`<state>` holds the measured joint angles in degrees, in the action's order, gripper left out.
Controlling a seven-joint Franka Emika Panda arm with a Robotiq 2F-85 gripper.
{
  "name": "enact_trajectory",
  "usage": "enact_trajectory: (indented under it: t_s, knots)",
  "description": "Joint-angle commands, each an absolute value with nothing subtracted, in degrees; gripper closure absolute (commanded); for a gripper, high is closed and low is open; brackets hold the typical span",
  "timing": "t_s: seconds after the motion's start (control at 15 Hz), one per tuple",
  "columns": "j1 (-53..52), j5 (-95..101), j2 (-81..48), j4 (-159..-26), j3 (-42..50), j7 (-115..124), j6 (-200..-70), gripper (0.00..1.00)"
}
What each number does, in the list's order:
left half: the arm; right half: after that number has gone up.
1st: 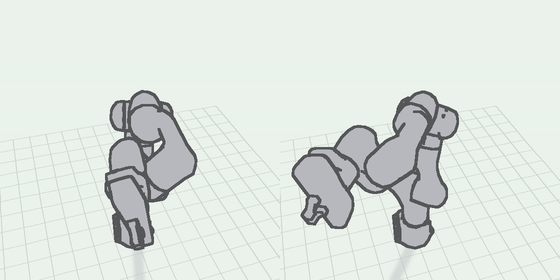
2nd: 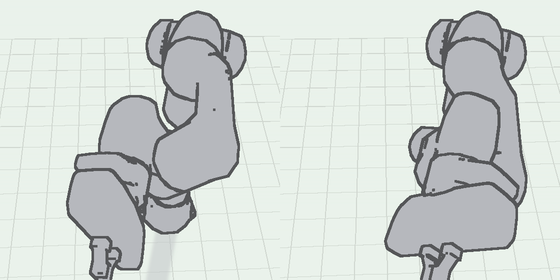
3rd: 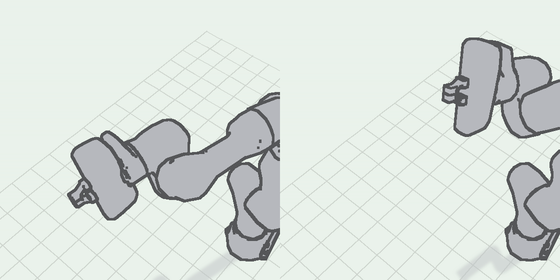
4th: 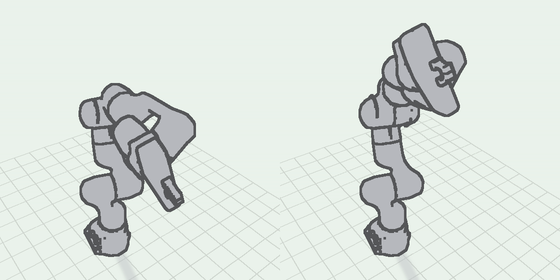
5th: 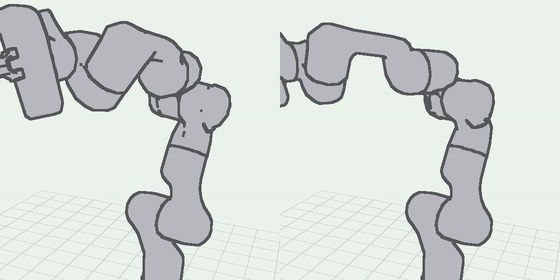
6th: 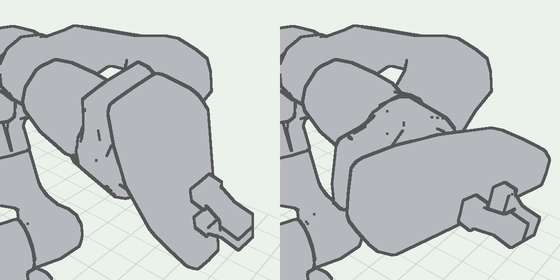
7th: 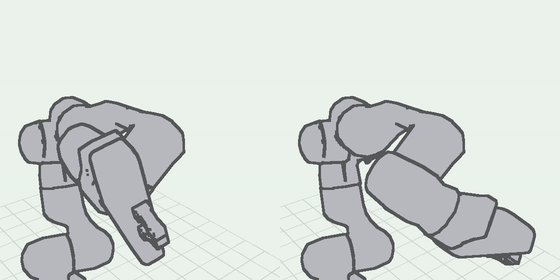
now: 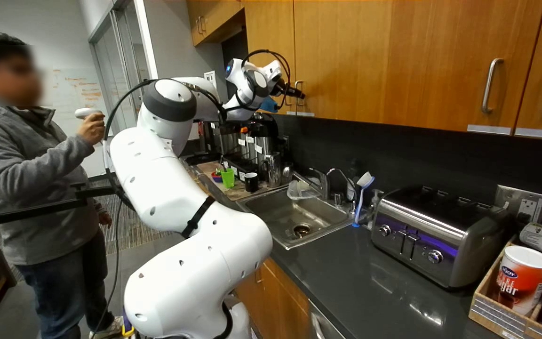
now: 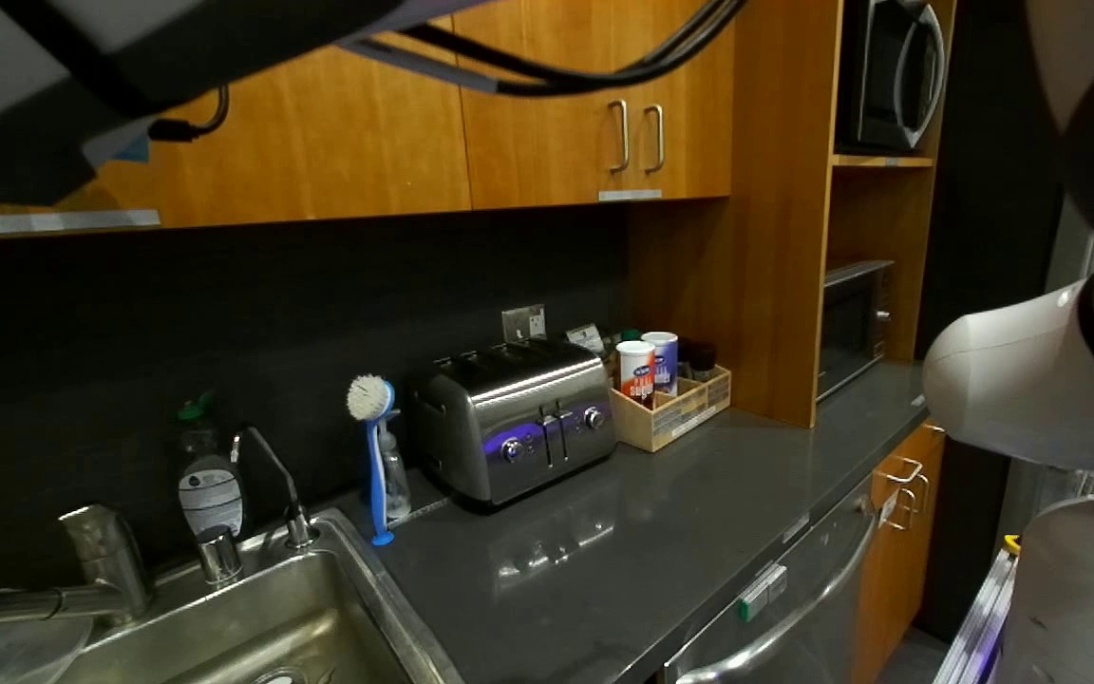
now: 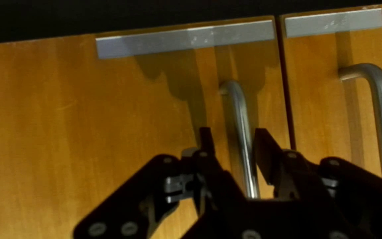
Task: Open the right door of the cabinet above the sink.
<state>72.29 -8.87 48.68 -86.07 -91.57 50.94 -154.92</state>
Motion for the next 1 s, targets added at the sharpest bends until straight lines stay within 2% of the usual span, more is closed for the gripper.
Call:
enact_trajectory:
  t_s: [0.0,0.07,0.13,0.33,0.93]
  knots:
    - [72.5,-11.1,49.2,-86.0,-91.4,49.7,-155.0,0.92]
    - [72.4,-11.2,49.2,-86.0,-91.4,49.6,-155.0,0.99]
    - [72.3,-11.2,49.2,-86.0,-91.4,49.5,-155.0,1.0]
    - [71.4,-11.1,48.7,-86.2,-90.6,48.2,-155.0,0.96]
    - [65.1,-11.0,47.7,-92.2,-85.9,48.3,-155.5,0.96]
